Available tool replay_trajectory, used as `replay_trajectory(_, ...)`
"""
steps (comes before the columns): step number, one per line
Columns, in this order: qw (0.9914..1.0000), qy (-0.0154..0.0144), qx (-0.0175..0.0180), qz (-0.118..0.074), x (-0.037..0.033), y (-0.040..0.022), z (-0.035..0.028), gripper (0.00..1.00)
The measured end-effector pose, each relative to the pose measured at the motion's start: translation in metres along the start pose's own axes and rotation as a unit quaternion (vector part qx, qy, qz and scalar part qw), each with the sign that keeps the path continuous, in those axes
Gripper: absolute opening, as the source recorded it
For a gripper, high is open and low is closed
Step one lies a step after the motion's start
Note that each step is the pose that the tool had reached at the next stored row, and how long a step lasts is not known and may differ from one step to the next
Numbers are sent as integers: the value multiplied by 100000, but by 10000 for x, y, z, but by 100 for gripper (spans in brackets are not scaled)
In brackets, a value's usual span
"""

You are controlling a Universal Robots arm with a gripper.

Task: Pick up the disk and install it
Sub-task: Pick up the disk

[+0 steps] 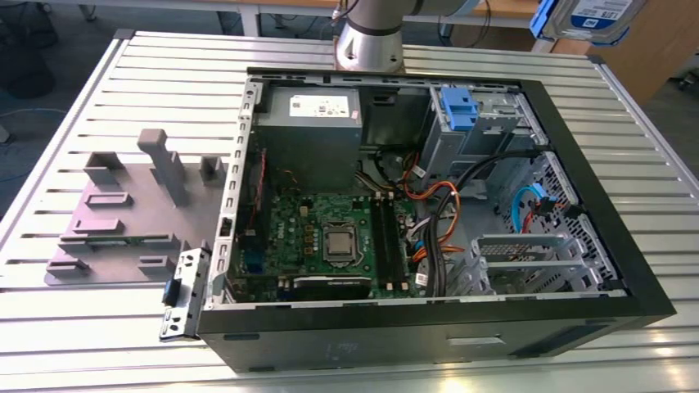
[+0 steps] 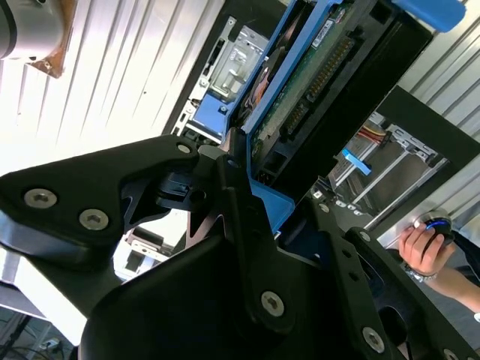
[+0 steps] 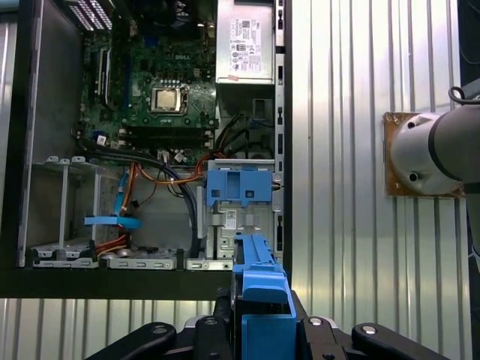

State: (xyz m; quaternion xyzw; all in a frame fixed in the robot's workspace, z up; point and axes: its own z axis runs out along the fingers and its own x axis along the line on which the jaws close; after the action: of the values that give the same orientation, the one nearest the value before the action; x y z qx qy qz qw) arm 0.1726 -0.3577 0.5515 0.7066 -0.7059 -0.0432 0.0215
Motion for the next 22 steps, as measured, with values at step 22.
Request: replay_trajectory(22, 100000, 3, 1, 0, 94, 0, 0, 37)
